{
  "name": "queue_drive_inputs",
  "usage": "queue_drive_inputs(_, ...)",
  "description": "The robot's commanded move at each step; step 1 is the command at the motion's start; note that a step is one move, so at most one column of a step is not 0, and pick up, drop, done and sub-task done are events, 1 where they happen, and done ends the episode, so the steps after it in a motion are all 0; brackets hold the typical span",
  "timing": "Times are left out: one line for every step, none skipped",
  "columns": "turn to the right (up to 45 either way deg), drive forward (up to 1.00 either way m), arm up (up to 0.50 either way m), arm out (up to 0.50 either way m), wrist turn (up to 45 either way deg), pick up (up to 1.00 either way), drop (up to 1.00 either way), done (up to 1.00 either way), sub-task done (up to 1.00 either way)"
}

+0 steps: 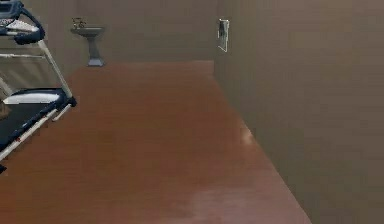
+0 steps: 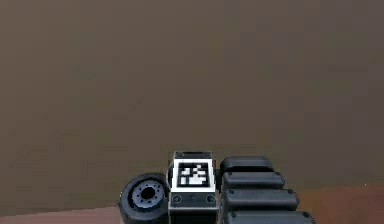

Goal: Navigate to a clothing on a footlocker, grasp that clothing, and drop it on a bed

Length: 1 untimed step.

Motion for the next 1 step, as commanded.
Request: queue_drive_inputs(0.0,1.0,0.0,0.0,0.0,0.0,0.0,0.0,0.0)
